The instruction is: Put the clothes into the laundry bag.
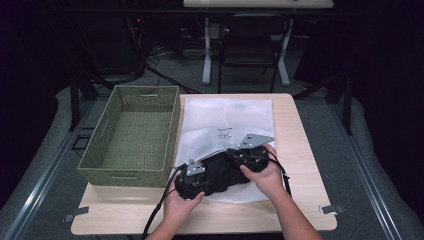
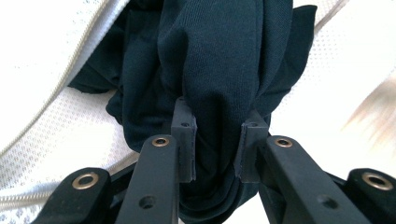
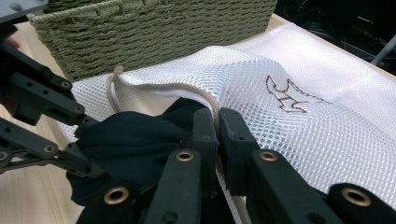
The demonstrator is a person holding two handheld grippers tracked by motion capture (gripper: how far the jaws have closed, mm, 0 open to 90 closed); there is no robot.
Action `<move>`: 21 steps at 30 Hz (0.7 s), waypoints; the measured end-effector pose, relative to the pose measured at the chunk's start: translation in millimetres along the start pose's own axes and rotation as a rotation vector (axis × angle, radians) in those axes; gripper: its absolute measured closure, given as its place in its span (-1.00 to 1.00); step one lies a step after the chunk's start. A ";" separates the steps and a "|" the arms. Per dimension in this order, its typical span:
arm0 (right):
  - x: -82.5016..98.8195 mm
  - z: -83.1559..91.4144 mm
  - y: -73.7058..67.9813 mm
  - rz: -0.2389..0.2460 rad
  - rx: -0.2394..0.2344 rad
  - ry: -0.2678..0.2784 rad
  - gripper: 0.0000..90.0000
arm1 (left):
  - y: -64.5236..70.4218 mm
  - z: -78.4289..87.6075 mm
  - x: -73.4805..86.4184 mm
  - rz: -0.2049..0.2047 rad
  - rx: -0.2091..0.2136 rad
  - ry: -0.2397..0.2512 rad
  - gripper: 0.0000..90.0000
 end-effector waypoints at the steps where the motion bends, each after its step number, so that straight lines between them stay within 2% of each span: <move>1: -0.2 0.0 -0.2 -0.001 -0.001 0.001 0.90 | -1.2 -0.5 -0.8 -0.009 -0.003 -0.002 0.65; 4: -1.4 0.4 -1.2 -0.002 -0.009 0.008 0.93 | -1.8 -3.3 -3.0 0.006 -0.009 0.003 0.65; 8: -4.4 1.2 -3.4 -0.003 -0.018 0.019 0.94 | -3.6 -7.4 -5.5 0.005 -0.021 0.009 0.65; 12: -2.3 0.8 -2.5 -0.004 -0.015 0.011 0.94 | -4.5 -8.4 -6.4 0.012 -0.013 -0.001 0.65; 19: -0.7 3.2 3.2 0.006 0.000 0.008 0.84 | -5.1 -8.8 -6.7 0.011 -0.017 0.000 0.66; 21: 1.6 3.5 4.0 0.007 -0.009 -0.005 0.81 | -5.3 -8.6 -6.6 0.009 -0.017 0.001 0.66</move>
Point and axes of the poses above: each handheld gripper's, and its own axes: z roughly backward along the jaws, x roughly out of its underside, y roughly to its right, the point moved 9 cm from there along -z, roughly forward along the jaws, and after that the axes turned 8 degrees about y, right-handed, at the moved point
